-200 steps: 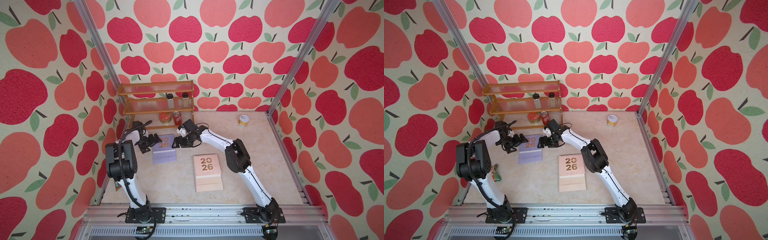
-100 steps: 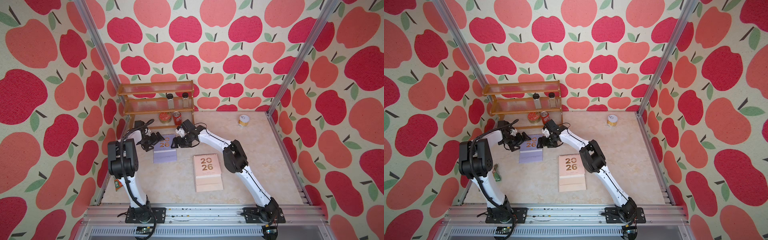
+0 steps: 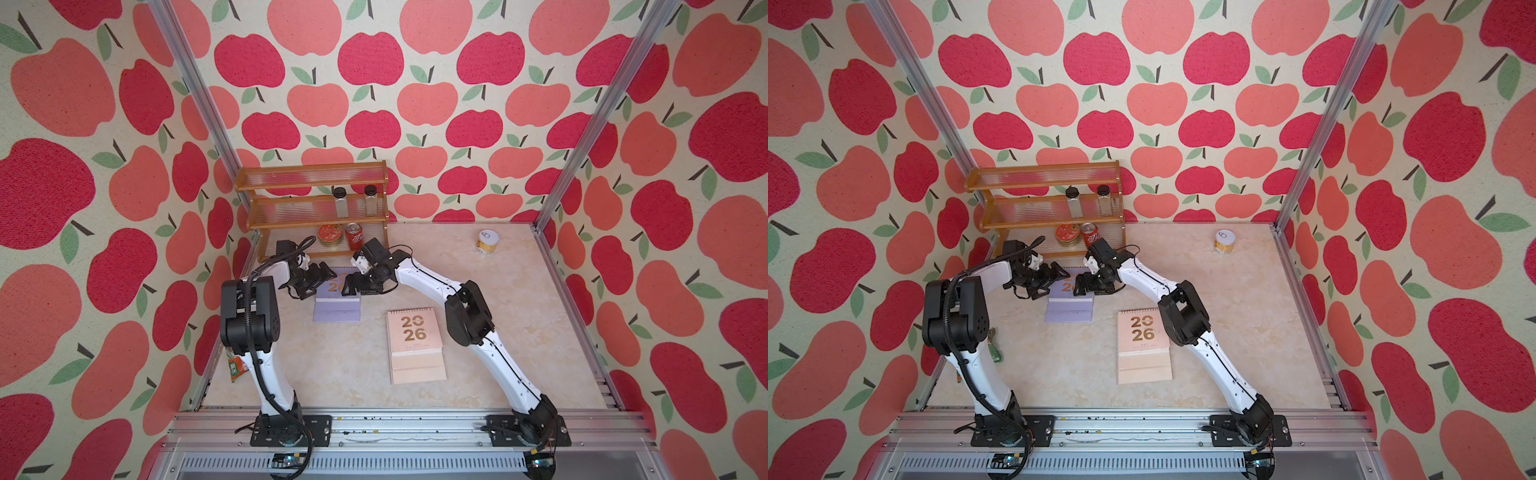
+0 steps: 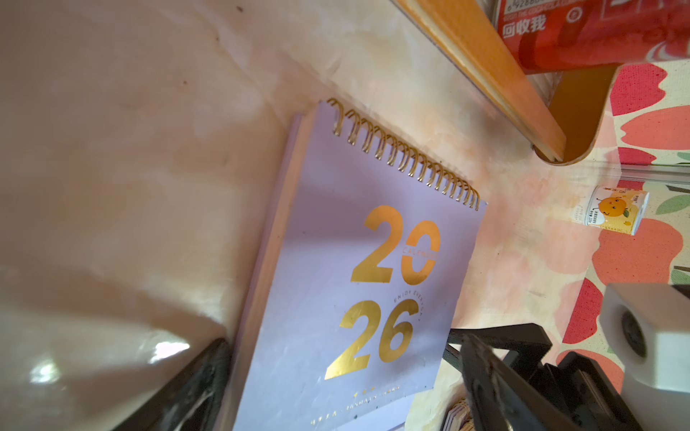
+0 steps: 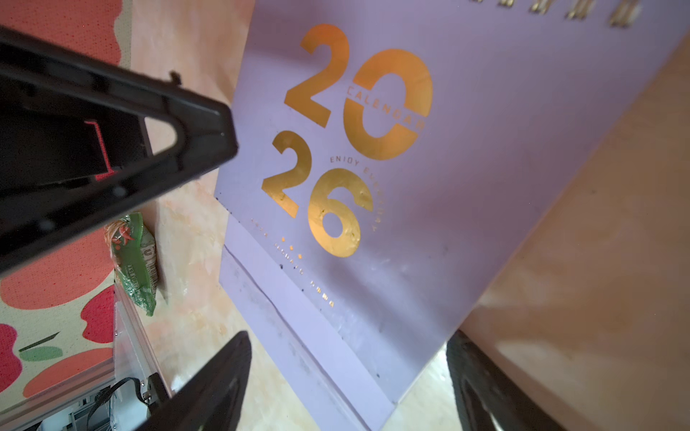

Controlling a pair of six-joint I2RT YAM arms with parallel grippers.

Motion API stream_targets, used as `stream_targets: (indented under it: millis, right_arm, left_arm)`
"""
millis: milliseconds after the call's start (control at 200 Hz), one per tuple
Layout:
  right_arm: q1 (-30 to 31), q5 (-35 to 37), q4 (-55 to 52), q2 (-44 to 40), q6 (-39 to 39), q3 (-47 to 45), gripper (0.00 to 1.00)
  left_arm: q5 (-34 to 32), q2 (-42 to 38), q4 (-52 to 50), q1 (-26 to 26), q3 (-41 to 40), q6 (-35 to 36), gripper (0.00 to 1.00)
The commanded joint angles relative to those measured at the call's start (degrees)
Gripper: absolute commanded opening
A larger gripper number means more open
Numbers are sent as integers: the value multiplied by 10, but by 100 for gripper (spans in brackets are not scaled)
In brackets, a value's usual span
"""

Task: Stack the calendars
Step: Pick up the calendar at the center of the board.

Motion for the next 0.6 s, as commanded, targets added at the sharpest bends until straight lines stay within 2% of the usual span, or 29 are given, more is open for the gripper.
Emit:
stream_targets:
  millis: [0, 130, 385, 595]
  right_arm:
    - [2, 17, -27, 27, 10, 3, 84]
    - [-1, 9, -5, 15, 19, -14, 84]
    - [-3, -32, 133, -63, 48, -113, 82]
    - [-5, -56, 199, -105, 61, -156, 81]
  left_arm:
    - [9, 33, -15, -12, -29, -8, 93]
    - [13, 33, -11, -13, -37, -8, 93]
    - [23, 32, -5, -12, -45, -7, 92]
    - [32, 33, 0, -10, -48, -7, 91]
